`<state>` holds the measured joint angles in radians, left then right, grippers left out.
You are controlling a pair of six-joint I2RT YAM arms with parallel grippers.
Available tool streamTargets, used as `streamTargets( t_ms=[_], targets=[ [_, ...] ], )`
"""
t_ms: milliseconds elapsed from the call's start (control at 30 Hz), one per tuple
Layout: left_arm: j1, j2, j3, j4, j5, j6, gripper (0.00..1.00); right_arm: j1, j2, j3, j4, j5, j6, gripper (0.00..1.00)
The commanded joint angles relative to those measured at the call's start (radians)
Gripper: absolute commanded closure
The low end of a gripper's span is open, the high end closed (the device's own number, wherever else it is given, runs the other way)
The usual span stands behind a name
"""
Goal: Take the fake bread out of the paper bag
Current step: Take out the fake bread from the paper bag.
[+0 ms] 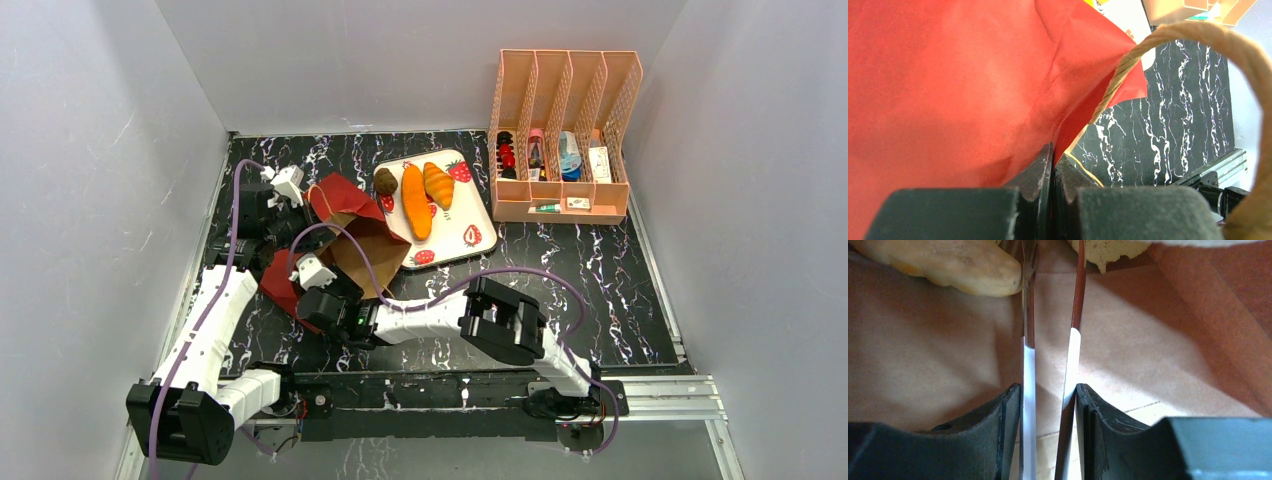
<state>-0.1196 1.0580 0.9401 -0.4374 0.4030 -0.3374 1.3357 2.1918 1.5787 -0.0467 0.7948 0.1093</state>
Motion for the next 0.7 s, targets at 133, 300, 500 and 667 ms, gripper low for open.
streamTargets(
  t_ms=[133,300,500,667],
  targets=[
    [-0.015,-0.040,-0.002,-0.021,0.092,-0.035,1.00,-0.036,0.047,0.086,0.068,0.089,-0.047,0.62],
    [-0.016,-0.058,-0.005,-0.037,0.090,-0.036,1.00,-0.064,0.057,0.085,0.066,0.120,-0.031,0.68],
    [-0.015,-0.073,-0.007,-0.038,0.079,-0.039,1.00,-0.132,-0.012,0.006,0.050,0.050,0.038,0.94],
    [-0.016,-0.077,-0.020,0.009,0.060,-0.064,1.00,-0.155,-0.082,-0.059,0.032,-0.001,0.047,1.00]
  ],
)
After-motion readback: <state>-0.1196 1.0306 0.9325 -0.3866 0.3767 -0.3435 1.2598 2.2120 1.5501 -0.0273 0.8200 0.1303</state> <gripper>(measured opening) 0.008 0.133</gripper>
